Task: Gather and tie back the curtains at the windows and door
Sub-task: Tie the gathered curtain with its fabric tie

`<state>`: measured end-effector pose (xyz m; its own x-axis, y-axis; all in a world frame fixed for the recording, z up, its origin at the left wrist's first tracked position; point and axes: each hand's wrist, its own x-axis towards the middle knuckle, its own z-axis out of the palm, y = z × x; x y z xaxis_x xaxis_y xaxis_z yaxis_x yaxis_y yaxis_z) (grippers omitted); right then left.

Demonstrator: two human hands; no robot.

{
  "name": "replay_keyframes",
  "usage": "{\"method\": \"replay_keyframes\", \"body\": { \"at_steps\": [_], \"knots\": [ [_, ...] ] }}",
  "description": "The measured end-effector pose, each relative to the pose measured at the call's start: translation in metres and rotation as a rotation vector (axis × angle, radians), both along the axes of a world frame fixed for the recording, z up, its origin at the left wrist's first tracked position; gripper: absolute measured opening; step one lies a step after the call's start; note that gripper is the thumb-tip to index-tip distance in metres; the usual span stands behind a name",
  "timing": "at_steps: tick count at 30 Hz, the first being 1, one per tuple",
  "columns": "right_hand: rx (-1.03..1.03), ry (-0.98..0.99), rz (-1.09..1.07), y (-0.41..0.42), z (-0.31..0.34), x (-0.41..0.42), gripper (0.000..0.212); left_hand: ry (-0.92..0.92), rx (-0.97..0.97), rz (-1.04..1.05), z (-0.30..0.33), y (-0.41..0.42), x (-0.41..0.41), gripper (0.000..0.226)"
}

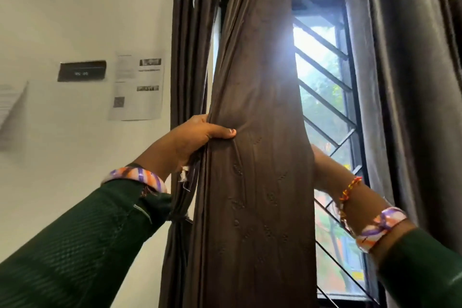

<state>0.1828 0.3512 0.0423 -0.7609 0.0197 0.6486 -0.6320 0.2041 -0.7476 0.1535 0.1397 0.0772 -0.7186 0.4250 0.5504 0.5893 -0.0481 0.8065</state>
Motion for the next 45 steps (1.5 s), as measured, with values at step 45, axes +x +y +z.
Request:
{"method": "replay_keyframes", "body": {
  "at_steps": [45],
  "knots": [
    [0.929,0.827,-0.833,0.051,0.001,0.034,0.02,0.401,-0.068,0.287,-0.061,0.143,0.038,0.025]
  ]
}}
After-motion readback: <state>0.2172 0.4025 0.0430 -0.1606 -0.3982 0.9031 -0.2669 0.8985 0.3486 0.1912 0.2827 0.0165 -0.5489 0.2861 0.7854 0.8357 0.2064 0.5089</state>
